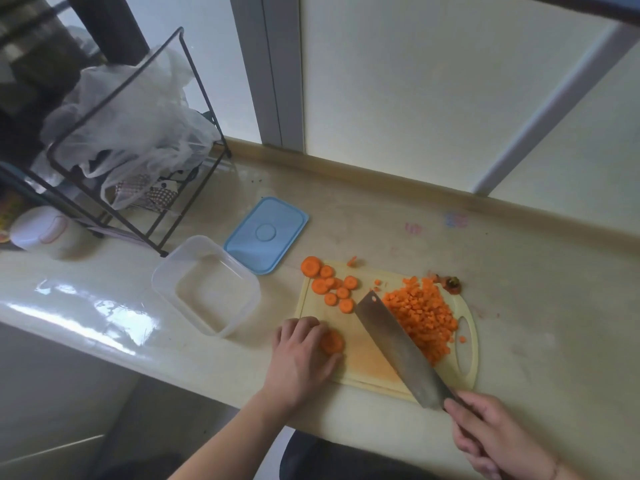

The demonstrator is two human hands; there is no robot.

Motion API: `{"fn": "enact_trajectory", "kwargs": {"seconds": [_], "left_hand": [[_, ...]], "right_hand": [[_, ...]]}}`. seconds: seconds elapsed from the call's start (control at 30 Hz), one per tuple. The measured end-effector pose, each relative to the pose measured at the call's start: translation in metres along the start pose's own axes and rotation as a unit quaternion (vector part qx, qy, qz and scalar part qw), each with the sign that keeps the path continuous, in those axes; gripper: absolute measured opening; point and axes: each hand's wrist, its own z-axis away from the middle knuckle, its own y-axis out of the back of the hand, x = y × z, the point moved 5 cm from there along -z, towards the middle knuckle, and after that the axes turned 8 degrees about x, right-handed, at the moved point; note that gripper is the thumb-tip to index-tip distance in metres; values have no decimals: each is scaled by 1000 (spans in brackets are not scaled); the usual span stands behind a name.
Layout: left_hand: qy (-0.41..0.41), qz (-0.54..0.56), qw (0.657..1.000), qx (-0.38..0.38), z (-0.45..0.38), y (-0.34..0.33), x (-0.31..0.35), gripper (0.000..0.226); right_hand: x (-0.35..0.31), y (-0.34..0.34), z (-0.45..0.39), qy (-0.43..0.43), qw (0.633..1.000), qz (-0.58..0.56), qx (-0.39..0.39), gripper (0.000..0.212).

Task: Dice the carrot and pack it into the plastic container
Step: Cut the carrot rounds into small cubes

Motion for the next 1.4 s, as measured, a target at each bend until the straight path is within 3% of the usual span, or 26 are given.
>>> {"fn": "enact_trajectory", "kwargs": {"seconds": [0.1, 0.23, 0.3, 0.6, 0.83, 0.97, 1.1, 1.23, 1.3, 1.4], "left_hand": [[-10, 26, 1000, 2, 0, 1, 5, 44], [-84, 56, 995, 21, 2, 4, 13, 22], [-84, 61, 994, 25, 2, 3, 14, 18], [-90, 75, 993, 30, -1, 0, 19, 15], [-85, 112, 990, 25, -1, -3, 24, 17], [-75, 84, 992, 50, 5, -4, 28, 19], [-86, 67, 992, 64, 11, -5, 31, 22], [-101, 40, 991, 82, 11, -4, 36, 18], [-103, 33, 991, 74, 12, -7, 35, 19], [-94, 31, 994, 56, 16, -10, 28, 20]], "right_hand": [[-5, -13, 2, 31, 999, 22, -1, 16], [-9, -25, -1, 37, 998, 48, 9, 17], [-9, -27, -4, 33, 998, 53, 22, 19], [-15, -32, -3, 39, 996, 69, 28, 22], [-17, -46, -1, 89, 974, 204, 29, 29], [-26, -44, 1, 57, 971, 230, 35, 23], [-30, -46, -4, 28, 959, 281, 29, 34], [-38, -35, -12, 101, 943, 304, 89, 42], [-39, -33, -14, 111, 939, 315, 84, 40], [-41, -35, -11, 105, 940, 320, 50, 18]]}}
